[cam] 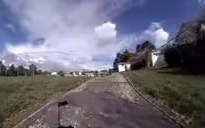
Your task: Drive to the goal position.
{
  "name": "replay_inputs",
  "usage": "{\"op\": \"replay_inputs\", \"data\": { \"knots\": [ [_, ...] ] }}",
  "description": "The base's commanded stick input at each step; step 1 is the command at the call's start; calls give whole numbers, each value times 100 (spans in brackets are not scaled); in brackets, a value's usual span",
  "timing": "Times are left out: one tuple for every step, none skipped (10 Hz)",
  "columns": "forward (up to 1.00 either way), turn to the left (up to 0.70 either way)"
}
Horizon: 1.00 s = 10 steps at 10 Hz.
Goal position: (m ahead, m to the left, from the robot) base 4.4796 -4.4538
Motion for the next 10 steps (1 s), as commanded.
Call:
{"op": "replay_inputs", "data": {
  "knots": [
    [70, 1],
    [70, 1],
    [70, 1],
    [70, 1],
    [70, 1],
    [70, 1],
    [70, 1],
    [70, 1],
    [70, 1],
    [70, 1]
  ]
}}
